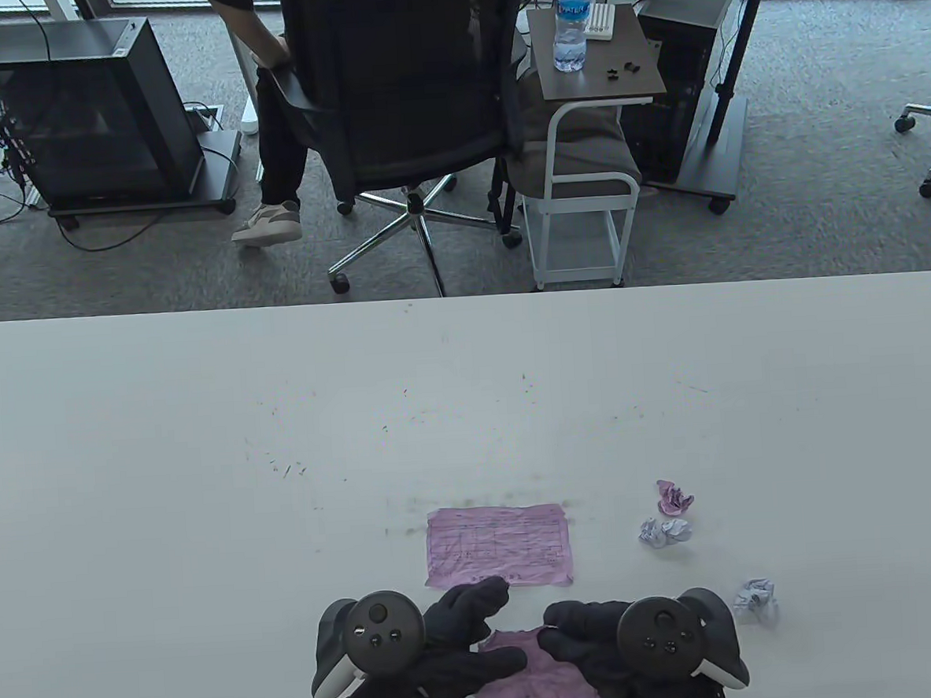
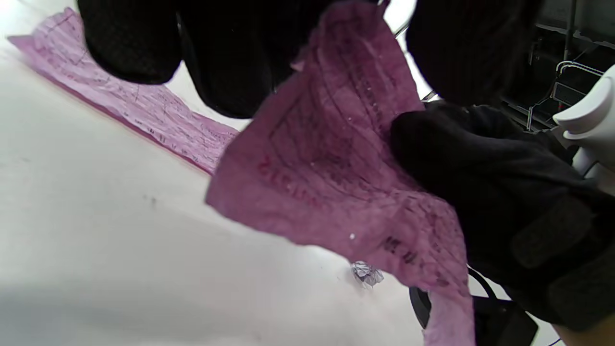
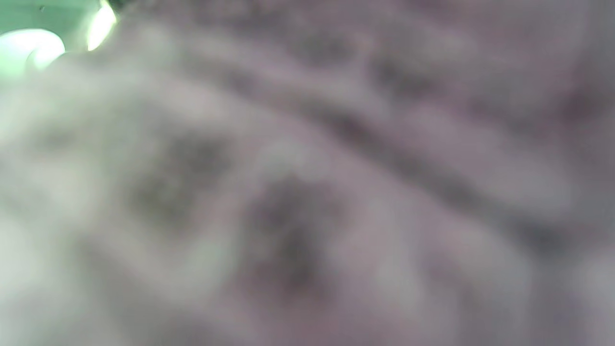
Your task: Flatten crumpled invoices and stack
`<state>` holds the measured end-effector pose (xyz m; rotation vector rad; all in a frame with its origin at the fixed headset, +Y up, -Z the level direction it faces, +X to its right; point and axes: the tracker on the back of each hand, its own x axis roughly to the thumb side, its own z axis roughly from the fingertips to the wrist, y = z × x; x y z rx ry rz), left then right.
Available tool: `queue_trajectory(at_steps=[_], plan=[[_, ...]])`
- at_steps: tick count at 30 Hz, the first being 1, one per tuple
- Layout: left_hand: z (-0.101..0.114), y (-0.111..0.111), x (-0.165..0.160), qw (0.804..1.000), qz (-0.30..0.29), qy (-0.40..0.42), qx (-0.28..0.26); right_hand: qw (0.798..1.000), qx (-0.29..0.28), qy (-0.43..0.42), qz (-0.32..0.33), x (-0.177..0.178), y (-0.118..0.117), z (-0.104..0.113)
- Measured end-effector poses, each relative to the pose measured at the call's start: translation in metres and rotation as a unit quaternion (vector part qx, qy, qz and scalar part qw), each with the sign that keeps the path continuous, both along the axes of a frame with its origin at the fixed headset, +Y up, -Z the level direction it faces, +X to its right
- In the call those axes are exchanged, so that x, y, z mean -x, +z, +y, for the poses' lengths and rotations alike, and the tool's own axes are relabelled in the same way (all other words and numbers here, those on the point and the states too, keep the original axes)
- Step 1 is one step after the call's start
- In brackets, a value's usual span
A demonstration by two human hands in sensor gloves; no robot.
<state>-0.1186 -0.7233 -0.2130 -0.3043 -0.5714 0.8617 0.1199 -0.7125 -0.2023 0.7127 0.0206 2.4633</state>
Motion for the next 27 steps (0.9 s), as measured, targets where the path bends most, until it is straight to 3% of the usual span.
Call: queue_trajectory(at_steps=[6,13,18,24,27], plan=[[-0.004,-0.003,0.004,0.999,0.039,-0.003,0.006,0.999,0.039,0.006,0.01,0.006,-0.004,-0.008],[-0.021,-0.006,0.01,0.991,0.075,-0.113,0.015,0.992,0.121,0.018,-0.008,-0.011,-0.011,-0.024],[-0.03,-0.007,0.006,0.977,0.063,-0.203,0.017,0.985,0.164,0.046,-0.023,-0.01,-0.015,-0.038],[-0.031,-0.005,0.006,0.97,0.053,-0.237,-0.011,0.976,0.137,0.169,-0.031,0.003,-0.013,-0.051],[-0.03,-0.004,0.002,0.97,0.012,-0.241,-0.016,0.974,0.113,0.195,-0.039,0.006,-0.013,-0.051]])
